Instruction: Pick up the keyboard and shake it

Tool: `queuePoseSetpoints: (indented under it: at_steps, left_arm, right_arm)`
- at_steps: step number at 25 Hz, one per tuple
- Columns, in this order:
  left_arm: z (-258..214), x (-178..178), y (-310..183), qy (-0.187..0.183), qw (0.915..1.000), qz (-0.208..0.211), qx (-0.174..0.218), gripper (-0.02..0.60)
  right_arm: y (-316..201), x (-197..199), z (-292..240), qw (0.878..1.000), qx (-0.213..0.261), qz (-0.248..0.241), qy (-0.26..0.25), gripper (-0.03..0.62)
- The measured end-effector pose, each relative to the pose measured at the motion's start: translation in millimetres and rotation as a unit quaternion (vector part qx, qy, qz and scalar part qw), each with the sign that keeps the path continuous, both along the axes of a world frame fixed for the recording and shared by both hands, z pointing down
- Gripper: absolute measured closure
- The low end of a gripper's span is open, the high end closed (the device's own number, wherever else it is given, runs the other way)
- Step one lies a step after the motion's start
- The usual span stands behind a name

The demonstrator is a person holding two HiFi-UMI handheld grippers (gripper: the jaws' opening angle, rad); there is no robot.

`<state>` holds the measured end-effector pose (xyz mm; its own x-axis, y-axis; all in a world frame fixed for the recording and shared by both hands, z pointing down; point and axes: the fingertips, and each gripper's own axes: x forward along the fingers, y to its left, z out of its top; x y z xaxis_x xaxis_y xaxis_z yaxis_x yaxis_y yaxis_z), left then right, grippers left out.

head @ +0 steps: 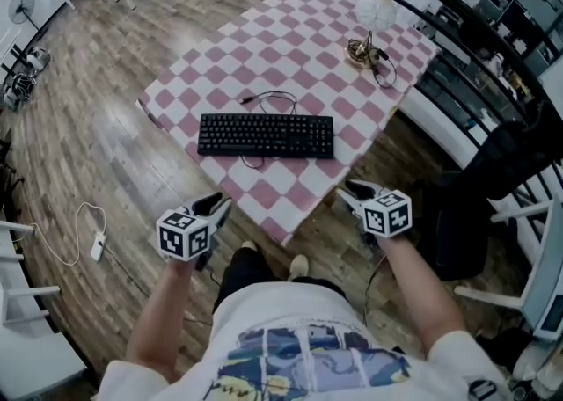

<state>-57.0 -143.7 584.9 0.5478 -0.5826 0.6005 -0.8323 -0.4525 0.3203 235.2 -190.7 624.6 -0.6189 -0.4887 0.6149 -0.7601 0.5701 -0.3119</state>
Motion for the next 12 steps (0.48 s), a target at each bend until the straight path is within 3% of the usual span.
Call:
queuePoseSetpoints:
  at_steps: [7, 12]
  left_arm:
    - [31.1, -60.1, -84.3, -0.006, 0.9993, -0.014, -0.034, 0.459]
    - [57.9, -85.1, -140.7, -0.029, 0.9981, -0.003, -0.054, 0.453]
  right_arm:
    - [-93.1, -11.3, 20.8, 1.000, -0.003, 0.023, 0.010, 0.451]
    - [-140.7, -22.7, 46.7, 0.998, -0.033, 0.037, 0.041, 0.439]
